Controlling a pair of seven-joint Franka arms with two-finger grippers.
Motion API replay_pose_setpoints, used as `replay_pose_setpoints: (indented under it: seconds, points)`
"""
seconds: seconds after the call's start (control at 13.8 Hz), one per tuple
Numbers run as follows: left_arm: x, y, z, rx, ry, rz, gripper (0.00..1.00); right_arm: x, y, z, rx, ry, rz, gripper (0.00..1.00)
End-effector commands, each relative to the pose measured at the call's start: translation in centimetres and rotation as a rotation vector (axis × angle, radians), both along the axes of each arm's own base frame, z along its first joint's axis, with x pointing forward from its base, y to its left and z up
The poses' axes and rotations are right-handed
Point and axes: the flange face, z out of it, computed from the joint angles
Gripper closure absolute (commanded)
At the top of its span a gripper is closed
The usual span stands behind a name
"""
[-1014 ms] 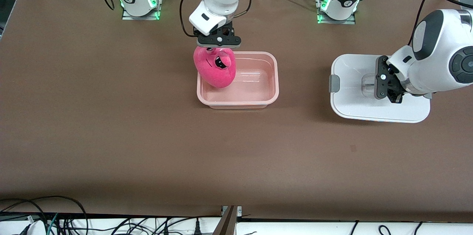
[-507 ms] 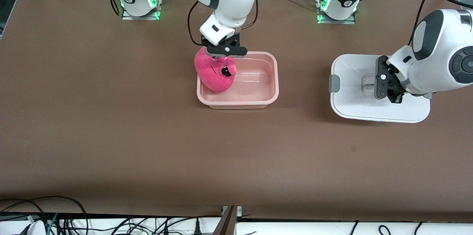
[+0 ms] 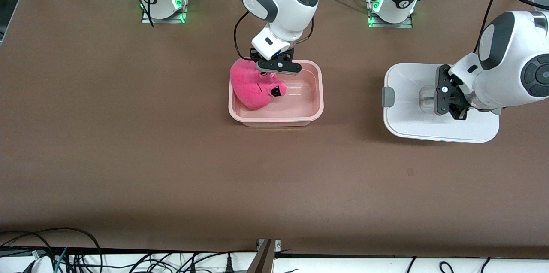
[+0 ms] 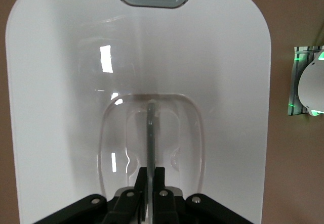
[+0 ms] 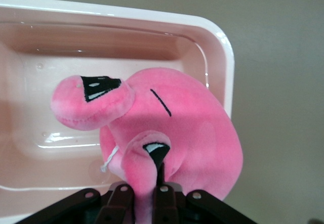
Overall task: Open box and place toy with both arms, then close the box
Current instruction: 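Lower the pink toy into the box with the right gripper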
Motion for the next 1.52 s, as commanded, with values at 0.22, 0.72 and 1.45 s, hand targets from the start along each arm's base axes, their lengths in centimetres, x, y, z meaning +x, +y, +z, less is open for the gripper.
replay_pose_setpoints:
  seconds: [0.22, 0.72, 1.45]
  points:
    - [-0.3, 0.1, 0.4, -0.035, 0.000, -0.029, 1.00, 0.2, 2.9, -3.2, 0.068, -0.069, -0.042, 1.00]
    - [-0.3, 0.1, 0.3, -0.035, 0.001, -0.029, 1.00, -0.7, 4.5, -5.3, 0.087, -0.095, -0.072, 1.00]
    - [-0.3, 0.1, 0.3, -0.035, 0.001, -0.029, 1.00, -2.6, 7.9, -9.7, 0.165, -0.131, -0.136, 0.82]
